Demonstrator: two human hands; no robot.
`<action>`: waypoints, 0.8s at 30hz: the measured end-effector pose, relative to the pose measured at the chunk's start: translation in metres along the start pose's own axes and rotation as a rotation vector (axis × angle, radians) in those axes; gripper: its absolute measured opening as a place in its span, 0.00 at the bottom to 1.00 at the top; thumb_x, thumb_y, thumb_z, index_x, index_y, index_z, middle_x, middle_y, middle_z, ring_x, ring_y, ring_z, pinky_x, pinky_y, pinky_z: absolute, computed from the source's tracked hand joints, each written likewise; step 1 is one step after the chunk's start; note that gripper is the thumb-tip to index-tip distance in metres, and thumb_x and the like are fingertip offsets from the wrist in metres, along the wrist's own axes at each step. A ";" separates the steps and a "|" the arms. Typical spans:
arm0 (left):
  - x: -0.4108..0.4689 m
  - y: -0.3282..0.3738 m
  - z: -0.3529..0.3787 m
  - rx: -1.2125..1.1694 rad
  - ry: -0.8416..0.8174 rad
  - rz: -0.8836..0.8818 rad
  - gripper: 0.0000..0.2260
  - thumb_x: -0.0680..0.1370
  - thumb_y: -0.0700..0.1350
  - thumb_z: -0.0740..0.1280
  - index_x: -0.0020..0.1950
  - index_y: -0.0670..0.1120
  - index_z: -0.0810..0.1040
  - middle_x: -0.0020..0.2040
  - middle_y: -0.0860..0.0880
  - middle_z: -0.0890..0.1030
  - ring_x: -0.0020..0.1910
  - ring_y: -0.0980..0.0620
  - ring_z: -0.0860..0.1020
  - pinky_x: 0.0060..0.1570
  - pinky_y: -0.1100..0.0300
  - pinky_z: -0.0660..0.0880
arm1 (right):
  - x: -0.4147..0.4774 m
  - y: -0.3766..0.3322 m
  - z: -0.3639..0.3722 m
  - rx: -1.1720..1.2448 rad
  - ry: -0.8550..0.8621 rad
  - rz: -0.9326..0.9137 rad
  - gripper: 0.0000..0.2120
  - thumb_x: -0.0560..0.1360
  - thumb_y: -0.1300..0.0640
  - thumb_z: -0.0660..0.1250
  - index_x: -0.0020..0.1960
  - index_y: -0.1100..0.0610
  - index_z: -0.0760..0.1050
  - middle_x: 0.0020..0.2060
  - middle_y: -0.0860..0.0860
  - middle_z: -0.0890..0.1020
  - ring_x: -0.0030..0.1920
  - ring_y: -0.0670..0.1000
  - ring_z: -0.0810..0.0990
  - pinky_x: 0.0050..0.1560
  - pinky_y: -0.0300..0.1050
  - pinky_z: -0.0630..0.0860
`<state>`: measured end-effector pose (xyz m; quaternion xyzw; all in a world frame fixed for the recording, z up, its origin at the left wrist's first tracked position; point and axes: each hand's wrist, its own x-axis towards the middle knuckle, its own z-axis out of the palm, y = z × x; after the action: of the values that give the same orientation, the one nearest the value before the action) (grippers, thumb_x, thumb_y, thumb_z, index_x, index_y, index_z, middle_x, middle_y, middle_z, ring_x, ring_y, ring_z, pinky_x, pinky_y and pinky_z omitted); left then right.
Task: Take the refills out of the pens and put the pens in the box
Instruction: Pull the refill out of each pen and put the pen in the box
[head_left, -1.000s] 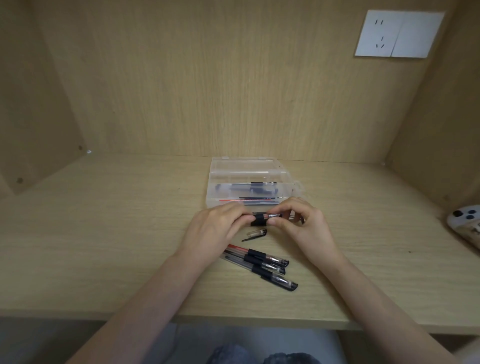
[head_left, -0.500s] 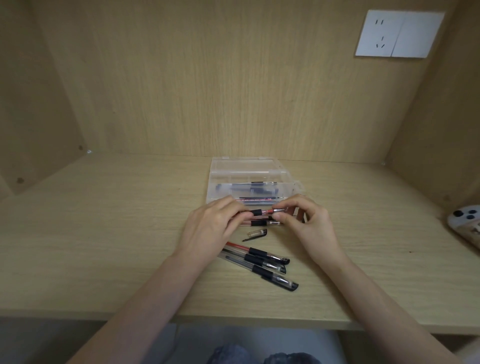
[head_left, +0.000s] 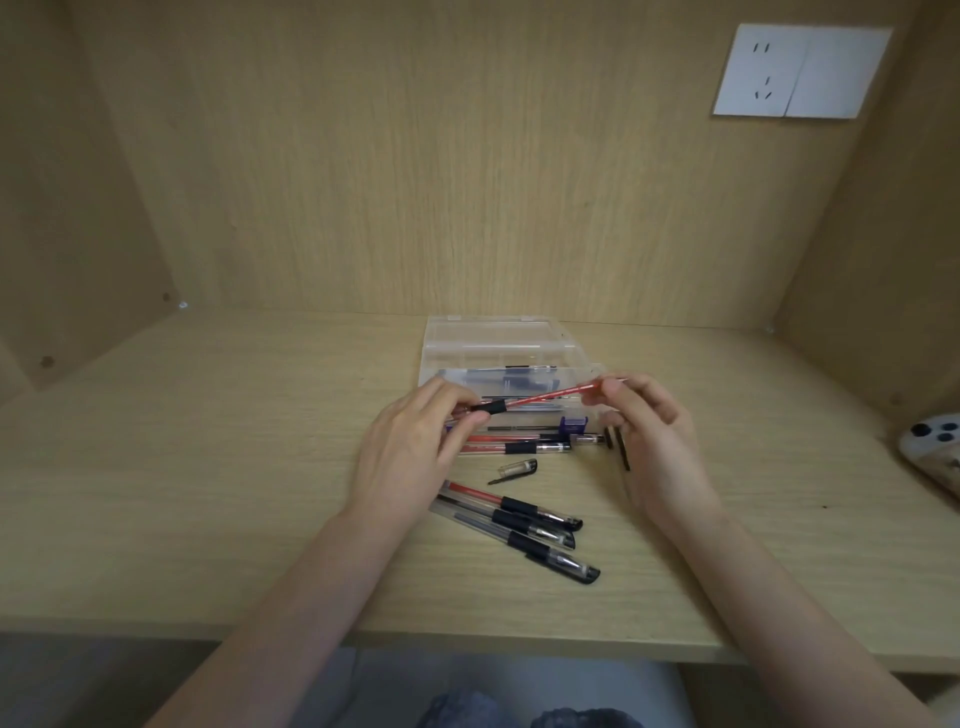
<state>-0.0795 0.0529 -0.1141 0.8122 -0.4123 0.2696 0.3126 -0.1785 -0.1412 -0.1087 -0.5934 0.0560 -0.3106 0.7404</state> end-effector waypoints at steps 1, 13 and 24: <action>0.000 0.000 0.000 0.001 -0.005 0.000 0.11 0.77 0.52 0.60 0.49 0.48 0.77 0.44 0.56 0.76 0.38 0.61 0.70 0.40 0.65 0.64 | 0.001 -0.001 0.000 0.122 0.003 0.015 0.07 0.69 0.57 0.68 0.46 0.58 0.76 0.46 0.56 0.84 0.48 0.51 0.81 0.50 0.41 0.76; -0.001 0.000 0.001 -0.026 -0.019 -0.029 0.10 0.77 0.52 0.60 0.49 0.48 0.77 0.44 0.56 0.76 0.35 0.59 0.73 0.36 0.64 0.67 | 0.014 0.000 -0.020 0.698 0.132 0.197 0.01 0.74 0.62 0.61 0.45 0.58 0.70 0.26 0.48 0.67 0.23 0.43 0.64 0.20 0.33 0.64; -0.002 0.001 0.002 -0.032 -0.038 -0.003 0.11 0.77 0.53 0.60 0.49 0.49 0.77 0.44 0.57 0.77 0.37 0.61 0.74 0.36 0.65 0.69 | 0.018 0.002 -0.015 0.103 0.163 0.109 0.05 0.80 0.58 0.59 0.51 0.59 0.72 0.28 0.53 0.78 0.24 0.49 0.74 0.26 0.40 0.74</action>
<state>-0.0808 0.0520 -0.1168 0.8127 -0.4212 0.2470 0.3180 -0.1703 -0.1629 -0.1098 -0.5235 0.1321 -0.3196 0.7787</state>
